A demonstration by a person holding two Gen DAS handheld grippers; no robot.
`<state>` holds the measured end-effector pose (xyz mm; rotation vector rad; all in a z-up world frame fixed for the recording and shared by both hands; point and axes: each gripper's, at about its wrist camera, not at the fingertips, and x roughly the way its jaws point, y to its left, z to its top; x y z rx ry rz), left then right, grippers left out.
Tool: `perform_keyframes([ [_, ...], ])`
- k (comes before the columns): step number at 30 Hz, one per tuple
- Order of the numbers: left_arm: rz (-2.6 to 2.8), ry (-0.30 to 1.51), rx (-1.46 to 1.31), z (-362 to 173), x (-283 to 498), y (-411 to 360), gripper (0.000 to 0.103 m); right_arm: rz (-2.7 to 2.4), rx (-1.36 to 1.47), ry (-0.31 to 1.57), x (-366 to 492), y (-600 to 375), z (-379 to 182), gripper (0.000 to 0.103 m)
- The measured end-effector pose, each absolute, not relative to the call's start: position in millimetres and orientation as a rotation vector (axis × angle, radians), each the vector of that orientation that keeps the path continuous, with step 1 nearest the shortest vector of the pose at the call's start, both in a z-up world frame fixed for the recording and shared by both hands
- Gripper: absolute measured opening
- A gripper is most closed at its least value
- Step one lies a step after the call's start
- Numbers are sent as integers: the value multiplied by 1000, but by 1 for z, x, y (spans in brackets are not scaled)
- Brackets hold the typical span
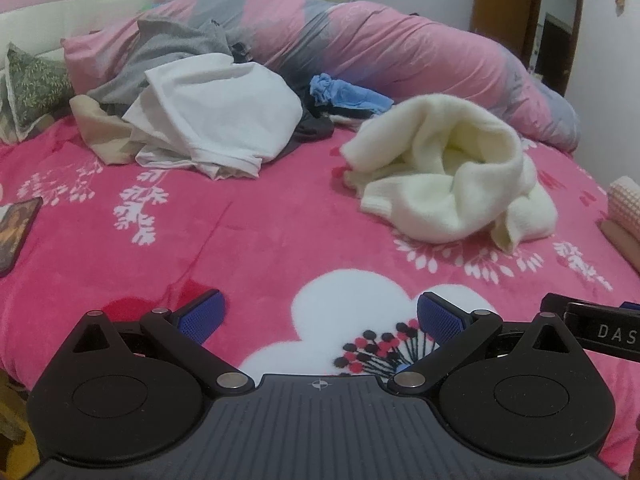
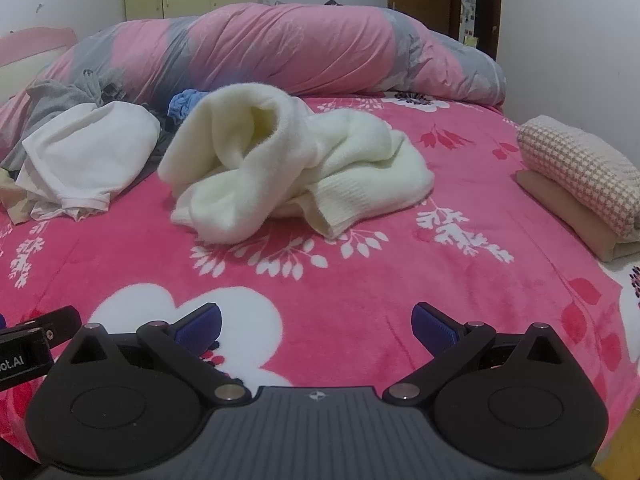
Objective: Fold clothes
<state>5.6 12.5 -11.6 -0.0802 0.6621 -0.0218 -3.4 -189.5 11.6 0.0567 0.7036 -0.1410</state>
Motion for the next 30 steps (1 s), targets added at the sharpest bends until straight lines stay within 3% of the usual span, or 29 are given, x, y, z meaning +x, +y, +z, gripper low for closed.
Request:
perform_keyframes([
  [30, -27, 674, -90, -8, 23, 13, 103, -138, 54, 706, 17, -188, 18, 103],
])
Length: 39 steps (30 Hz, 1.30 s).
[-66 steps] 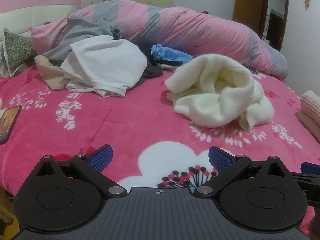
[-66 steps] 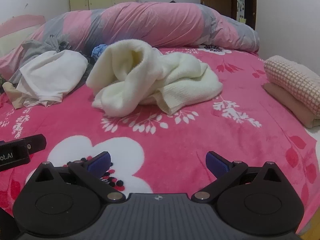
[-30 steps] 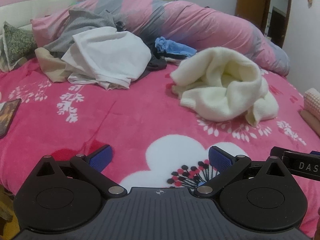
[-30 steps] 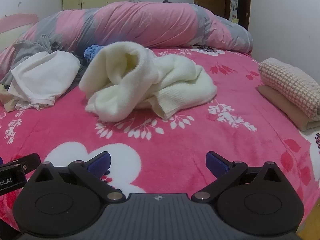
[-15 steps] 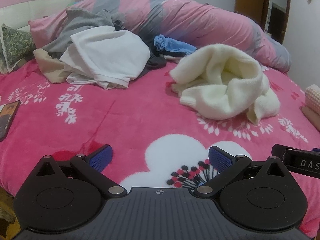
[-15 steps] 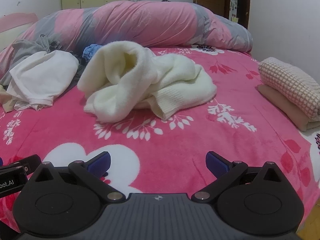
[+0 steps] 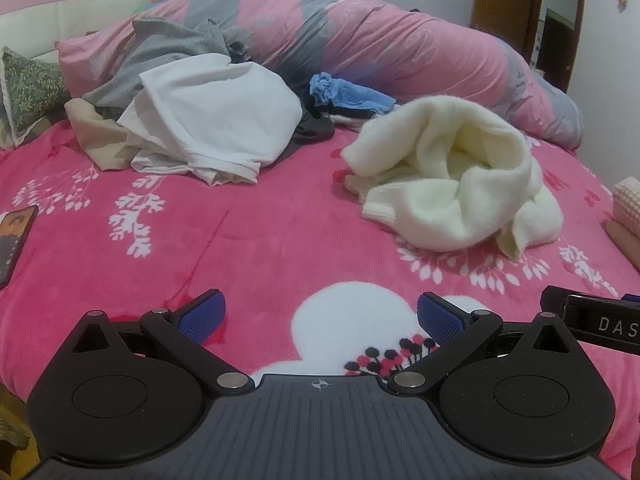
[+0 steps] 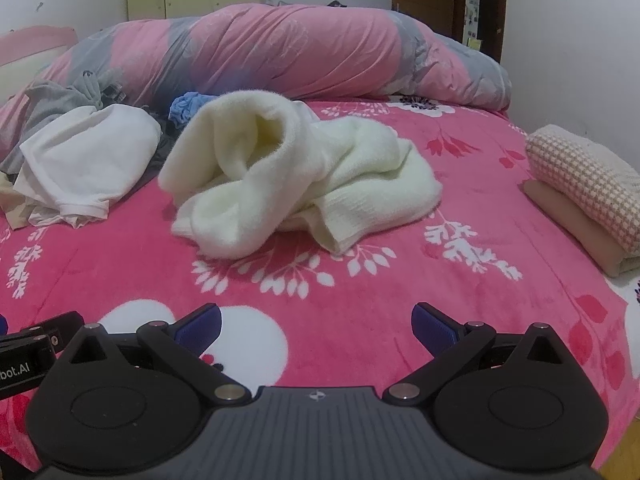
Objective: Fold clothes
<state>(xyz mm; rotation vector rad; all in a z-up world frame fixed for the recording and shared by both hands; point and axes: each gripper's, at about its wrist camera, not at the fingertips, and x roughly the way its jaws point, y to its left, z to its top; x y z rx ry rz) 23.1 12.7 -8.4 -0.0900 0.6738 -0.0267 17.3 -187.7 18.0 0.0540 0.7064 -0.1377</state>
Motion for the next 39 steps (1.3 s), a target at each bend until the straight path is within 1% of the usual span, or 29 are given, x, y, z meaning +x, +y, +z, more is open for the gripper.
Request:
perform_keyframes([
  [15, -31, 683, -130, -14, 36, 18, 103, -132, 68, 696, 28, -190, 15, 103],
  [21, -39, 652, -157, -18, 42, 21, 103, -119, 83, 688, 34, -198, 9, 103],
  [26, -54, 655, -181, -27, 54, 22, 103, -47, 90, 615, 41, -207, 10, 103],
  [29, -53, 645, -191, -32, 62, 21, 103, 3, 11, 534, 54, -204, 21, 103],
  [33, -47, 608, -205, -35, 76, 23, 103, 42, -190, 371, 78, -187, 36, 103],
  [39, -30, 496, -163, -25, 121, 22, 103, 118, -413, 273, 134, -161, 42, 99],
])
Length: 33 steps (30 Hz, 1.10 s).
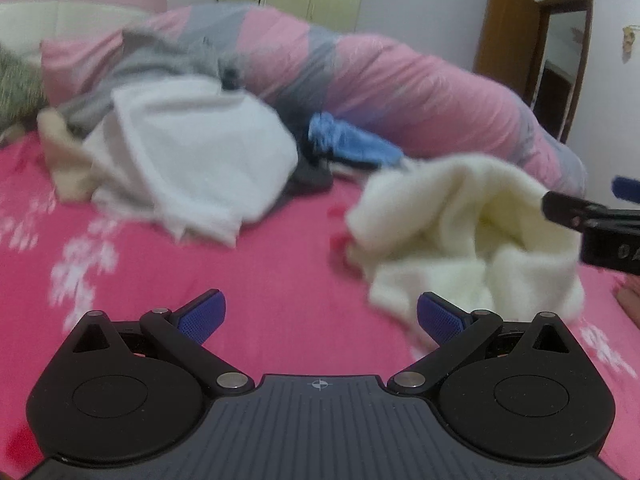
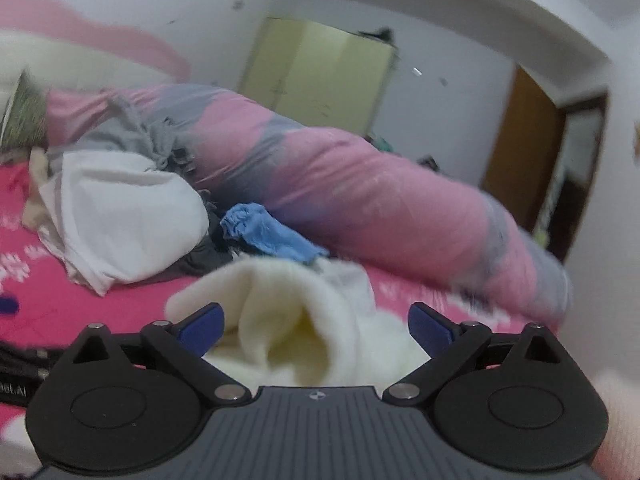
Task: Fold clothes
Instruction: 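Grasp the cream sweater with the right gripper while the left gripper grasps it too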
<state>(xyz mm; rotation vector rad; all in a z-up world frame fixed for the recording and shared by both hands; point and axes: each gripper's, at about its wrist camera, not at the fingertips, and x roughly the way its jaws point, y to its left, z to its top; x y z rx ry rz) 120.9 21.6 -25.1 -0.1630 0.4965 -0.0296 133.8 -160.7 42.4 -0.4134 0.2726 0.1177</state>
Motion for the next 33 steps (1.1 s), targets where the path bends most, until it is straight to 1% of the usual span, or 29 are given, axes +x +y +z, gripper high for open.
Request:
perform_keyframes([
  [3, -36, 460, -126, -22, 151, 16, 102, 143, -538, 262, 161, -146, 35, 97],
  [7, -94, 469, -55, -25, 193, 1, 100, 161, -638, 340, 196, -139, 15, 77],
  [8, -111, 477, -40, -27, 202, -4, 98, 164, -646, 370, 205, -140, 10, 70],
  [9, -128, 485, -24, -29, 211, -9, 95, 165, -649, 398, 213, -141, 5, 66],
  [10, -143, 496, -17, -31, 218, -13, 93, 160, -648, 420, 220, -144, 1, 55],
  [11, -157, 506, -10, -34, 224, -18, 85, 149, -635, 431, 224, -147, -1, 41],
  [12, -172, 518, -6, -35, 229, -22, 72, 136, -613, 435, 227, -151, -1, 33],
  [13, -186, 534, -6, -36, 233, -27, 67, 129, -586, 435, 227, -156, 0, 17],
  [14, -196, 548, -12, -37, 236, -30, 56, 127, -549, 431, 226, -161, 2, 17],
  [16, -211, 563, -31, -36, 237, -37, 49, 116, -495, 410, 220, -169, 6, 15],
  [17, -216, 559, -38, -33, 235, -39, 39, 110, -472, 398, 216, -173, 8, 14],
  [20, -235, 538, -62, -24, 226, -44, 30, 95, -408, 353, 198, -186, 21, 13],
  [24, -273, 459, -71, -2, 194, -47, 27, 97, -333, 265, 164, -199, 43, 13],
  [29, -333, 390, -86, 21, 141, -49, 26, 135, -219, 212, 99, -217, 68, 13],
  [33, -397, 348, -95, 33, 93, -47, 26, 179, -90, 222, 37, -231, 73, 13],
])
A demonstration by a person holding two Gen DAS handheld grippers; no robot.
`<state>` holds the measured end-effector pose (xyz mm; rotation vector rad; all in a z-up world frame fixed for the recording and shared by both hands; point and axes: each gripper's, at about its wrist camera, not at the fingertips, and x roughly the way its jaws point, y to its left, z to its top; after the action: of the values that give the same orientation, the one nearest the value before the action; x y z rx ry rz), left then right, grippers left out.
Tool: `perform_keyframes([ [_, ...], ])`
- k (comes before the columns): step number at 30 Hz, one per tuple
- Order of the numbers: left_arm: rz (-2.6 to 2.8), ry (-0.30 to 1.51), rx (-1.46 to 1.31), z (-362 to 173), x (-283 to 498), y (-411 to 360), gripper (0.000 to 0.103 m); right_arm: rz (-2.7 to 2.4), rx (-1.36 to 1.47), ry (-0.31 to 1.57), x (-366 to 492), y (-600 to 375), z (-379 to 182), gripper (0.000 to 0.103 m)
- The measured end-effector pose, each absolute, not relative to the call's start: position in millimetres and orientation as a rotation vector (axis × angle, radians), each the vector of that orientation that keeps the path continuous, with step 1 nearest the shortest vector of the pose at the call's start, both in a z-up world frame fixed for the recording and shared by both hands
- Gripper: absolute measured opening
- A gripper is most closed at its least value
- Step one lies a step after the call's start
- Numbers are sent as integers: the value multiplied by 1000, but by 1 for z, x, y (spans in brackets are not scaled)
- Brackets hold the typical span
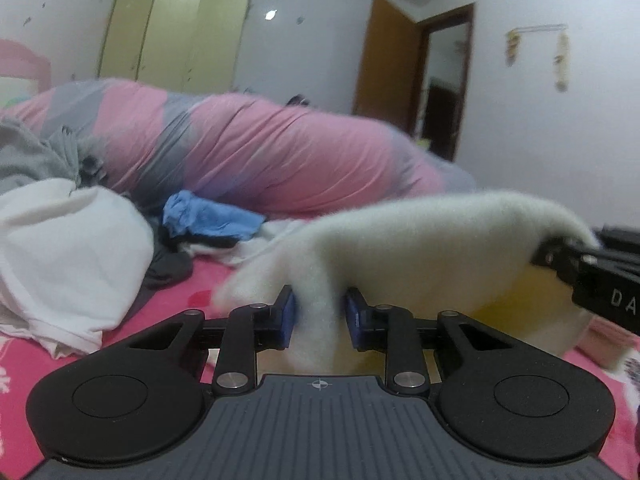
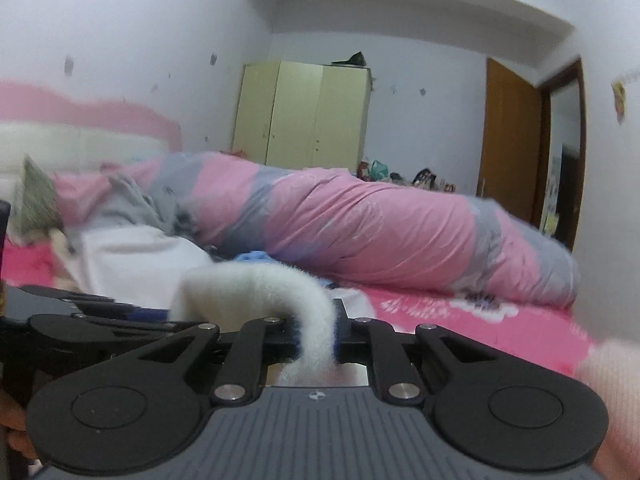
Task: Fold clothes
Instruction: 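Grasp the cream sweater with the right gripper while the left gripper grasps it too, then lift the cream sweater high with both grippers and shake it out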
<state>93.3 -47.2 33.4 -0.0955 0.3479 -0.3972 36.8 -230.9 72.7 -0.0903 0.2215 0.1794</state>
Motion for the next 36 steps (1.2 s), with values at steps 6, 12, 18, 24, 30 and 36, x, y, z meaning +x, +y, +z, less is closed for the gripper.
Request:
perform_keyframes([
  [6, -513, 411, -83, 11, 54, -54, 33, 115, 73, 377, -22, -272, 30, 13],
  [12, -586, 572, 19, -35, 47, -74, 37, 23, 76, 623, -23, -293, -31, 16],
  [18, -573, 570, -96, -31, 41, -48, 51, 51, -149, 584, -41, -278, -12, 51],
  [24, -551, 567, -197, -29, 38, -20, 52, 107, -233, 478, -60, -268, 15, 70],
  [30, -497, 540, -268, -24, 33, 9, 53, 220, -250, 423, -24, -221, 40, 84],
  [36, -401, 541, -338, -26, 31, 42, 53, 313, -367, 491, 59, -145, 33, 86],
])
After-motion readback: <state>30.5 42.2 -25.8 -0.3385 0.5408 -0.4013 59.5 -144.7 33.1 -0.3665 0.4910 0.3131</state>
